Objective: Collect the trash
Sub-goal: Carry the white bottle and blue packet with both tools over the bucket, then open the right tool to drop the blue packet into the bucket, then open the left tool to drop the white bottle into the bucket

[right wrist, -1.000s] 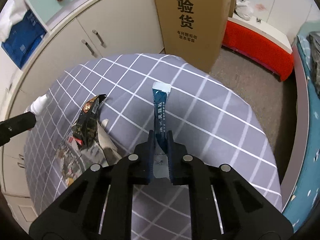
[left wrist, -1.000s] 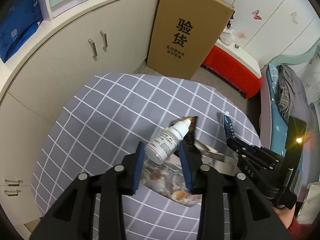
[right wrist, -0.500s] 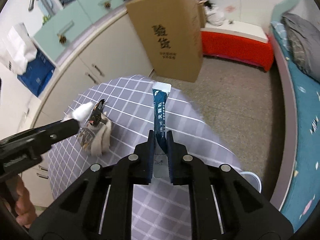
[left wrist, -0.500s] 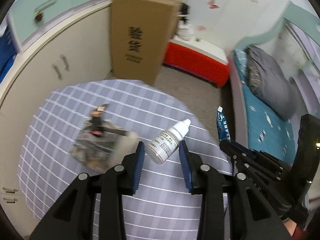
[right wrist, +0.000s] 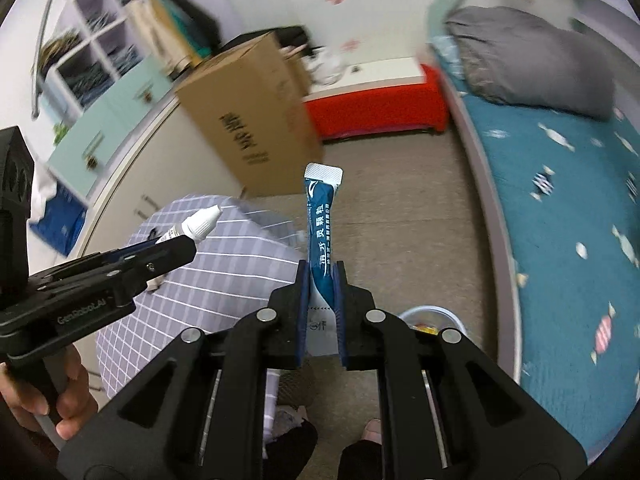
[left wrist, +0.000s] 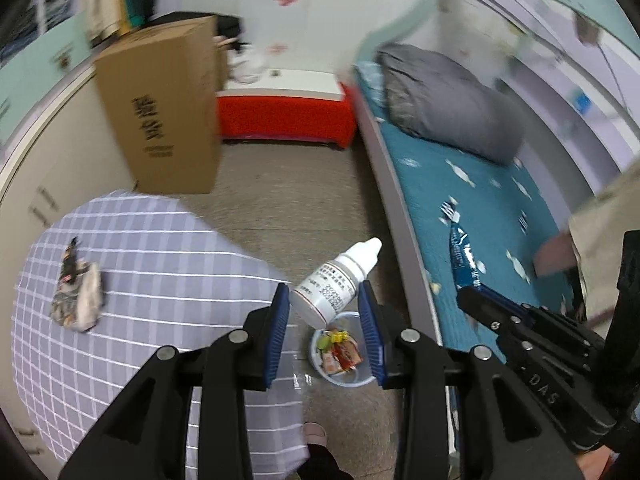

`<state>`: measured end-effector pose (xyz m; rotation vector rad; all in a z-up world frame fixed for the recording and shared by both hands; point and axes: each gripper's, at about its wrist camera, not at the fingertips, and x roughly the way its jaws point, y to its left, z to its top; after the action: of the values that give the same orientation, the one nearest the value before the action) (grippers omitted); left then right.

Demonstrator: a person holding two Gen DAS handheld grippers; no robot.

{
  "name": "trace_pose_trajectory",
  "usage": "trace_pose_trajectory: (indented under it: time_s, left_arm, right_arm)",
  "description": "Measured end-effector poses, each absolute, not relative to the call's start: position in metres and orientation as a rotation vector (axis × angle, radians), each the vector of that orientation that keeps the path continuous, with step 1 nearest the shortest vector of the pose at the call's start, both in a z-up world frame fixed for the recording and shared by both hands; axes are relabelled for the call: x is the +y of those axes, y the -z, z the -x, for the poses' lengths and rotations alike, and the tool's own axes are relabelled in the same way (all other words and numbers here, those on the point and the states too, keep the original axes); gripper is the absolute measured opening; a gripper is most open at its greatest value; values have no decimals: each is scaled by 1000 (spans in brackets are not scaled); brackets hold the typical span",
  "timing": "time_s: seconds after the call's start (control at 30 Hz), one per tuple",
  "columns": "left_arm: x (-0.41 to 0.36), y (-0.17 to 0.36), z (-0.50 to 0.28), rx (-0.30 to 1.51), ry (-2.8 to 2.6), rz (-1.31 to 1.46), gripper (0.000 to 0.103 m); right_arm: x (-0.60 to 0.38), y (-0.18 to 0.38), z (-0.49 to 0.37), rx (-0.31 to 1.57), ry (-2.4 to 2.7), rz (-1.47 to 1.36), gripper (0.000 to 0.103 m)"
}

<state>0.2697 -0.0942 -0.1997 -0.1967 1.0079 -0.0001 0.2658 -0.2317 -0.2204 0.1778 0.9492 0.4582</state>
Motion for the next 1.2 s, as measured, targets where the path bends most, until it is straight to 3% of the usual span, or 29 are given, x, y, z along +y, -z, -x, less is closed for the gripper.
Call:
trace_pose_trajectory:
  time_s: [0.3,0.7,0.77,0.8,1.2]
  left_arm:
    - [-185,197,-274,1020,129,73,34]
    - [-212,196,-285,1031,159,10,34]
    - [-211,198,-287,1036,155,8,34]
    - [-210,199,-288,1039,154,6,34]
    - [-218,206,-298,1069,179,-22,34]
  right_arm:
    - [-317,223,-237,920,-332,-290,12]
    - [-342,229,-242,902,-301,-365,15]
    - [-343,236,-245,914,-296,-389,50]
    - [-345,239,-244,910,-275,-390,74]
    - [-341,232,-246,882,-267,-368,74]
